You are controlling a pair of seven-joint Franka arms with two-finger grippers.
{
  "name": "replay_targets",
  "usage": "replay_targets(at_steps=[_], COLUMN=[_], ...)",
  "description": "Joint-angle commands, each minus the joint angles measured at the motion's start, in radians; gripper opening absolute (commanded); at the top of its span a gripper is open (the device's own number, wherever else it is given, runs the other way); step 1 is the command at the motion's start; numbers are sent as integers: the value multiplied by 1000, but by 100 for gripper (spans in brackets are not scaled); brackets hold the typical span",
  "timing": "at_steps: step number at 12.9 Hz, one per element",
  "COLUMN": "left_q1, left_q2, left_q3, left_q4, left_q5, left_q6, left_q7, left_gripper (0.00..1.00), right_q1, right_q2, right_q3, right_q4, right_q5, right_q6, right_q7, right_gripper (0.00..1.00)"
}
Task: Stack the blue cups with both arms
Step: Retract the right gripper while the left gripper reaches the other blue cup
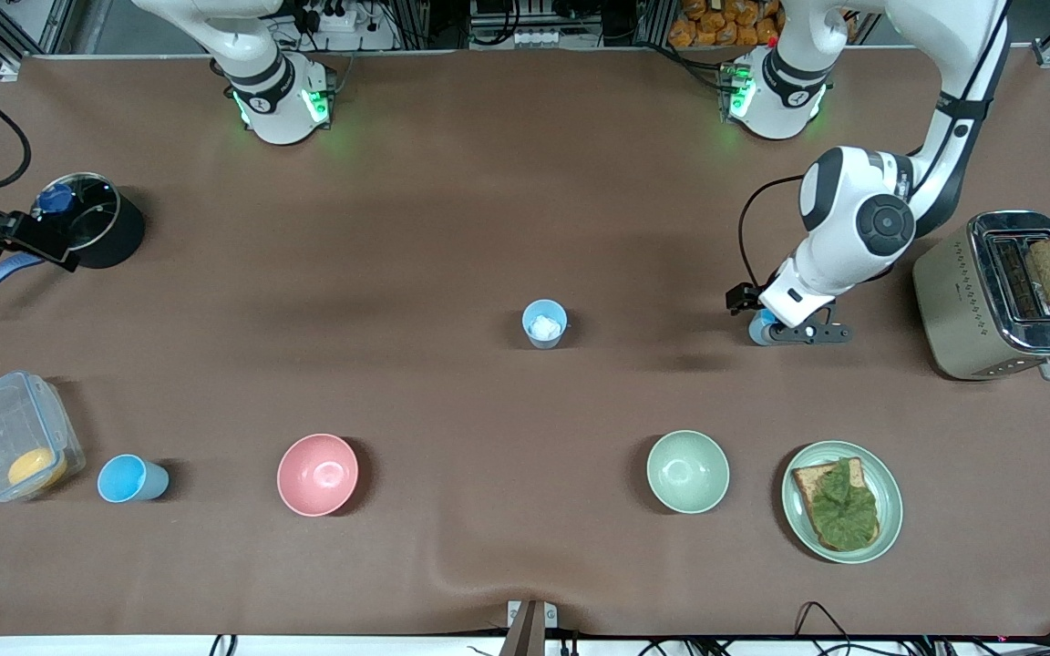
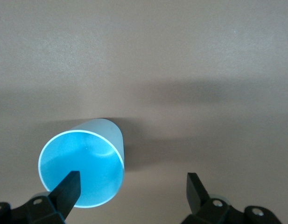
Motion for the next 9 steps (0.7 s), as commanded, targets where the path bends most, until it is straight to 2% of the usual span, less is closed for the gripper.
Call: replay_targets(at_steps=[1,3,4,5,7,9], left_q1=[-2,-2,0,1,4,9], left_q2=[6,27,33,40,40,27], left_q3=[-3,-3,-1,-1,-1,-1], left_q4=[-24,-25,-28,-27,-29,-28], left_q5=[-5,16,16,18,45,53], left_q6=[53,81,84,82,81,75], left_q7=[-13,-12,-11,10,14,14], left_gripper=[100,100,87,42,0,0], right_q1=[6,6,4,-5,-17,-16], right_q2=[-47,-45,-45,-48,-51,-58], right_q3=[10,10,10,10,2,4], right_q4=[-28,-11,-10,-10,-10,-8], right_q5=[-21,-21,-21,-20,-17,-18], right_q6=[-3,-17,-17,-16,-19,-43], right_q7=[-12,-39,-73,-99,-151,-157], right_gripper=[100,100,100,100,100,100])
